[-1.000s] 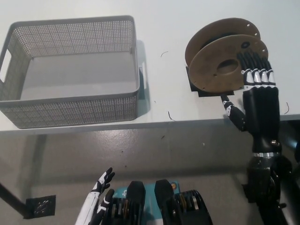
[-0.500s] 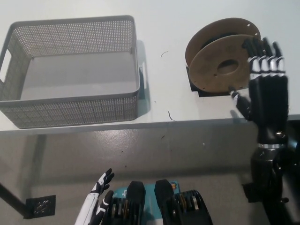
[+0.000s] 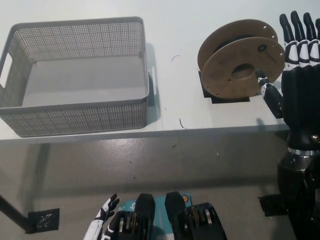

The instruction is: Use the right hand to pick up a 3d printing filament and place it into a container on the left side

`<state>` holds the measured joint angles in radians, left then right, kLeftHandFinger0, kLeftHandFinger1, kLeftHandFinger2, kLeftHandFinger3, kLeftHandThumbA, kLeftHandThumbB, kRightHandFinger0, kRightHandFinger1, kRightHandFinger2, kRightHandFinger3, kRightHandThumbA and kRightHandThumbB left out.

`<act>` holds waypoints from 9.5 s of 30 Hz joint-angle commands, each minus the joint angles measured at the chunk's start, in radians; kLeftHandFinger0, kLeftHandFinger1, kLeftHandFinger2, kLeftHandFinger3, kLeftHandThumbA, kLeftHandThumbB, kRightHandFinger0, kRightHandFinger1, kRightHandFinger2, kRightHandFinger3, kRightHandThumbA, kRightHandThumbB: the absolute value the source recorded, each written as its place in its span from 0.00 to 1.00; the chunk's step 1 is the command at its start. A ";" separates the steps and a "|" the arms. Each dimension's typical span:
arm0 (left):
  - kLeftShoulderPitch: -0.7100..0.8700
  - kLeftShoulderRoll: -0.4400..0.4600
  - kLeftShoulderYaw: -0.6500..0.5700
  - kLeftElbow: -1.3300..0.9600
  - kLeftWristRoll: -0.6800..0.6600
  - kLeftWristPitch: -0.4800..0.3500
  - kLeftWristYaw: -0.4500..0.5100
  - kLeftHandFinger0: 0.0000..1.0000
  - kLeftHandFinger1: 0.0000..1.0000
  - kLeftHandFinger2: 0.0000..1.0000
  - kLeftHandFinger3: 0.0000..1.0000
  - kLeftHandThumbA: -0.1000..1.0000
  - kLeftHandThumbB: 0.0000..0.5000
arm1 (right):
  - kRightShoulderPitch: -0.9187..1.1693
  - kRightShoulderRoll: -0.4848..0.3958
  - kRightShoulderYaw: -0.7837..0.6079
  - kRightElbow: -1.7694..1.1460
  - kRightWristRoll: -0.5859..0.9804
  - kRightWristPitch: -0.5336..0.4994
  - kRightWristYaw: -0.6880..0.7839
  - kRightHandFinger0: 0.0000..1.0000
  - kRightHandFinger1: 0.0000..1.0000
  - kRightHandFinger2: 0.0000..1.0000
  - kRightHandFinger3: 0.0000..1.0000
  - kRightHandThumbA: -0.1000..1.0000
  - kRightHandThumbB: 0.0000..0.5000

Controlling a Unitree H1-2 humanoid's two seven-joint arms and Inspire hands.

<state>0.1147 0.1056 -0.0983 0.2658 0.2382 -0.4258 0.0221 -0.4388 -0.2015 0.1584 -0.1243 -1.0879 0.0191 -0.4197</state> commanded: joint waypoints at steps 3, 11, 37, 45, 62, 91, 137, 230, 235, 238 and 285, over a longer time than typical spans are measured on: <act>0.004 0.005 0.006 -0.014 0.001 -0.044 0.021 1.00 1.00 1.00 1.00 1.00 0.49 | -0.248 -0.176 -0.034 -0.166 0.447 0.192 0.631 1.00 1.00 1.00 1.00 0.83 0.99; 0.003 0.009 0.006 -0.012 -0.005 -0.043 0.013 1.00 1.00 1.00 1.00 1.00 0.52 | -0.546 -0.327 -0.002 -0.009 0.590 0.372 1.014 1.00 1.00 1.00 1.00 0.80 1.00; -0.006 0.021 -0.003 -0.022 -0.005 -0.021 -0.010 1.00 1.00 1.00 1.00 1.00 0.54 | -1.083 -0.234 0.194 0.813 0.549 0.314 1.610 1.00 1.00 1.00 1.00 0.80 1.00; -0.010 0.030 -0.005 -0.030 -0.016 -0.006 -0.028 1.00 1.00 1.00 1.00 1.00 0.60 | -1.163 -0.219 0.208 0.968 0.528 0.238 1.646 1.00 1.00 1.00 1.00 0.81 1.00; -0.044 0.049 -0.012 -0.030 -0.038 -0.001 -0.060 1.00 1.00 1.00 1.00 1.00 0.61 | -1.296 -0.143 0.303 1.365 0.417 0.146 1.606 1.00 1.00 1.00 1.00 0.83 0.99; -0.095 0.069 -0.007 -0.044 -0.055 -0.006 -0.092 1.00 1.00 1.00 1.00 1.00 0.62 | -0.937 -0.035 0.194 1.514 0.593 0.039 1.315 1.00 1.00 1.00 1.00 0.73 1.00; -0.080 0.064 -0.001 -0.019 -0.087 -0.033 -0.094 1.00 1.00 1.00 1.00 1.00 0.66 | -0.870 -0.097 0.604 1.405 0.368 -0.222 0.036 0.00 0.02 0.06 0.26 0.00 0.45; -0.208 0.055 -0.115 0.045 -0.085 0.014 -0.187 1.00 1.00 1.00 1.00 1.00 0.73 | -1.084 -0.016 0.121 0.574 0.565 0.009 0.930 1.00 1.00 1.00 1.00 0.96 0.99; -0.198 0.059 -0.107 0.039 -0.096 0.017 -0.188 1.00 1.00 1.00 1.00 1.00 0.78 | -0.987 -0.203 0.039 0.242 0.651 0.052 1.040 1.00 1.00 1.00 1.00 0.99 0.91; -0.188 0.057 -0.104 0.038 -0.088 0.013 -0.175 1.00 1.00 1.00 1.00 1.00 0.74 | -0.901 -0.297 -0.022 0.060 0.720 0.126 1.096 1.00 1.00 1.00 1.00 0.99 0.96; -0.128 0.026 -0.050 0.029 -0.064 -0.018 -0.121 1.00 1.00 1.00 1.00 1.00 0.69 | 0.576 0.127 -0.010 0.064 0.748 -0.489 0.387 1.00 1.00 1.00 1.00 1.00 0.60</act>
<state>-0.0129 0.1460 -0.1682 0.3288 0.1642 -0.3827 -0.1520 0.2125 -0.0893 0.1578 -0.2826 -0.3375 -0.2645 0.2225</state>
